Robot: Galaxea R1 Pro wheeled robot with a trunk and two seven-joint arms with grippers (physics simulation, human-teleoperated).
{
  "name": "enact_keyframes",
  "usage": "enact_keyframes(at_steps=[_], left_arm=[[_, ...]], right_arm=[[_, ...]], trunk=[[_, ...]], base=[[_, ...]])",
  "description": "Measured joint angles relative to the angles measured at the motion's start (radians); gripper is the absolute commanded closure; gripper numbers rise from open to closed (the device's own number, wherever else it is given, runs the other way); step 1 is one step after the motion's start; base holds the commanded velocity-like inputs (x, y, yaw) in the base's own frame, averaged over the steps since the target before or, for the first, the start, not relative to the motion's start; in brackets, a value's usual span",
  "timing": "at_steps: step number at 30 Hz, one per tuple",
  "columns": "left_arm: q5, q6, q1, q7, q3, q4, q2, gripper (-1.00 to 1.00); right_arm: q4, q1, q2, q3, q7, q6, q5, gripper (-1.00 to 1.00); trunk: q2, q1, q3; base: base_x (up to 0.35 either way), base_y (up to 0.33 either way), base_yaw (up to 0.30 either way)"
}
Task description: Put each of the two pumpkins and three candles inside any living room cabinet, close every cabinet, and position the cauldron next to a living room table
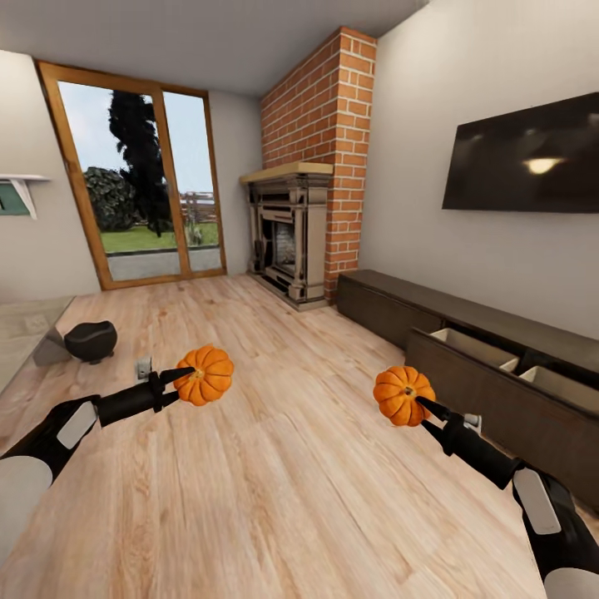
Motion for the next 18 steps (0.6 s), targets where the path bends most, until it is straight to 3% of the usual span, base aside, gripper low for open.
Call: enact_keyframes(at_steps=[12,18], left_arm=[[0.0,0.0,0.0,0.0,-0.001,0.0,-0.001,1.0],[0.0,0.001,-0.001,-0.009,-0.011,0.0,-0.001,1.0]], right_arm=[[0.003,0.0,0.0,-0.001,0.0,0.0,-0.001,1.0],[0.008,0.0,0.001,-0.031,0.0,0.0,0.0,1.0]], trunk=[[0.003,-0.005,0.057],[0.004,-0.008,0.085]], base=[[0.0,0.0,-0.269],[0.0,0.0,-0.269]])
